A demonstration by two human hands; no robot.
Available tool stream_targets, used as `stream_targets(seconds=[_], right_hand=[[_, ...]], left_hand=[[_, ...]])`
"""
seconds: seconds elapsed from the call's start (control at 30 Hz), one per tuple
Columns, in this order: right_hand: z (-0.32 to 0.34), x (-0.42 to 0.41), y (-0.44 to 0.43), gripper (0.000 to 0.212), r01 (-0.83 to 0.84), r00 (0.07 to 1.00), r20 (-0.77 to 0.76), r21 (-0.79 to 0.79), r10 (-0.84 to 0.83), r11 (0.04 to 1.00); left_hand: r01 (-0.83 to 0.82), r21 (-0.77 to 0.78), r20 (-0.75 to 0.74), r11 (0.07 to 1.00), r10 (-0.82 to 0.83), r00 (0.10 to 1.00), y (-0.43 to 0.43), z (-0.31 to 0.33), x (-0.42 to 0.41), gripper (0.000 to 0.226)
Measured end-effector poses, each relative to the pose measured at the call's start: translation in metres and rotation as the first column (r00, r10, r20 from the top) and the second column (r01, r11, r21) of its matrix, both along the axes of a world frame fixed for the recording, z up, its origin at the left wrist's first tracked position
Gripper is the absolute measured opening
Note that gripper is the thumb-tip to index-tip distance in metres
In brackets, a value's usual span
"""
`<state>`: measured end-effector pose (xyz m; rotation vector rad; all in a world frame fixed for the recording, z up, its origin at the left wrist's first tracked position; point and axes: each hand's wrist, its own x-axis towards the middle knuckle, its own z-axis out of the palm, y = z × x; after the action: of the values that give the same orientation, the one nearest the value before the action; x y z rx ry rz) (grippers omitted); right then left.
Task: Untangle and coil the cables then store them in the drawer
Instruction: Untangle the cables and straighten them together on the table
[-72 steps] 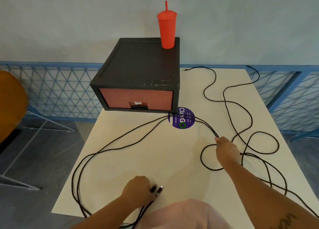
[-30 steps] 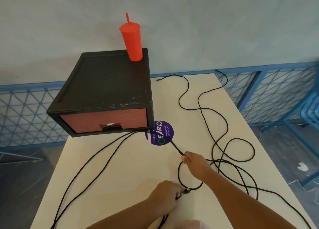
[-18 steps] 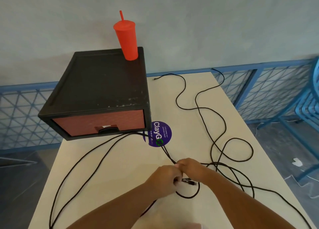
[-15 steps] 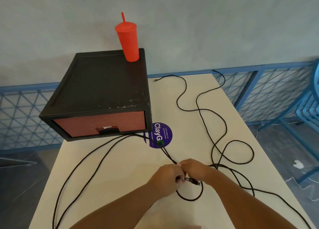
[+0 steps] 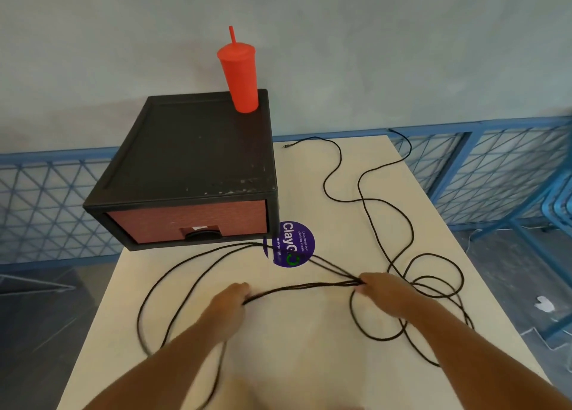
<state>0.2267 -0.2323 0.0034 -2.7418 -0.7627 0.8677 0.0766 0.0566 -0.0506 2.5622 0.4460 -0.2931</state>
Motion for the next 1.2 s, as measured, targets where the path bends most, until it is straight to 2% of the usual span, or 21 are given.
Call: stream_targets(seconds=[0.1, 0.17, 0.23, 0.33, 0.47, 0.57, 0.67, 0.8, 0.87, 0.9, 0.93, 0.97, 1.0, 1.03, 1.13, 1.17, 1.2], right_hand=[[-0.004, 0.015, -0.028, 0.025, 0.068, 0.993, 0.107, -0.121, -0.055, 0.99], [-0.006, 0.02, -0.035, 0.029, 0.076, 0.988, 0.147, -0.17, -0.051, 0.982], [-0.009, 0.025, -0.04, 0.028, 0.091, 0.981, 0.187, -0.17, -0.059, 0.981], [-0.014, 0.028, -0.041, 0.027, 0.073, 0.975, 0.222, -0.163, -0.035, 0.984], [-0.015, 0.026, -0.029, 0.028, 0.059, 0.97, 0.244, -0.141, -0.023, 0.988], [-0.013, 0.024, -0.024, 0.028, 0.043, 0.972, 0.237, -0.136, -0.01, 0.99], [-0.015, 0.024, -0.024, 0.027, 0.035, 0.974, 0.226, -0.123, -0.007, 0.992], [-0.022, 0.029, -0.027, 0.019, 0.106, 0.975, 0.206, -0.106, -0.082, 0.989], [-0.025, 0.031, -0.032, 0.016, 0.148, 0.968, 0.221, -0.109, -0.121, 0.983], [-0.025, 0.031, -0.036, 0.018, 0.175, 0.963, 0.229, -0.12, -0.144, 0.977], [-0.027, 0.033, -0.041, 0.021, 0.206, 0.956, 0.24, -0.129, -0.171, 0.97], [-0.027, 0.034, -0.047, 0.023, 0.243, 0.947, 0.251, -0.141, -0.203, 0.96], [-0.027, 0.036, -0.053, 0.024, 0.278, 0.936, 0.263, -0.145, -0.234, 0.95], [-0.026, 0.037, -0.058, 0.025, 0.307, 0.926, 0.273, -0.148, -0.26, 0.94], [-0.023, 0.037, -0.063, 0.025, 0.305, 0.92, 0.305, -0.156, -0.248, 0.939], [-0.022, 0.036, -0.062, 0.025, 0.291, 0.923, 0.307, -0.161, -0.232, 0.943], [-0.023, 0.034, -0.062, 0.024, 0.271, 0.928, 0.304, -0.16, -0.214, 0.949]], left_hand=[[-0.042, 0.177, -0.157, 0.983, 0.071, 0.985, 0.066, -0.002, -0.028, 0.028], [-0.025, 0.29, -0.254, 0.957, 0.103, 0.962, 0.097, 0.007, -0.043, 0.038], [-0.046, 0.388, -0.291, 0.921, 0.17, 0.941, 0.119, 0.019, -0.051, 0.052], [-0.073, 0.475, -0.332, 0.877, 0.255, 0.908, 0.14, 0.041, -0.059, 0.06], [-0.278, 0.425, -0.253, 0.861, 0.408, 0.877, 0.16, 0.044, -0.07, 0.075], [-0.35, 0.363, -0.202, 0.864, 0.439, 0.875, 0.165, 0.045, -0.081, 0.068], [-0.232, 0.457, -0.161, 0.859, 0.336, 0.928, 0.165, 0.047, -0.09, 0.054], [-0.134, 0.476, -0.086, 0.869, 0.197, 0.977, 0.157, 0.045, -0.106, 0.052], [0.035, 0.45, 0.021, 0.893, -0.05, 0.999, 0.156, 0.046, -0.105, 0.05], [0.184, 0.457, 0.043, 0.87, -0.229, 0.973, 0.155, 0.048, -0.105, 0.046], [0.383, 0.544, -0.044, 0.746, -0.431, 0.901, 0.149, 0.051, -0.104, 0.034], [0.529, 0.604, -0.15, 0.596, -0.567, 0.81, 0.143, 0.052, -0.104, 0.023], [0.638, 0.633, -0.273, 0.438, -0.645, 0.714, 0.139, 0.051, -0.107, 0.019], [0.714, 0.606, -0.366, 0.351, -0.674, 0.642, 0.137, 0.049, -0.11, 0.016], [0.789, 0.509, -0.523, 0.344, -0.605, 0.601, 0.144, 0.046, -0.116, 0.029], [0.822, 0.474, -0.585, 0.315, -0.585, 0.562, 0.142, 0.049, -0.115, 0.03], [0.821, 0.462, -0.599, 0.335, -0.565, 0.567, 0.138, 0.056, -0.112, 0.027]])
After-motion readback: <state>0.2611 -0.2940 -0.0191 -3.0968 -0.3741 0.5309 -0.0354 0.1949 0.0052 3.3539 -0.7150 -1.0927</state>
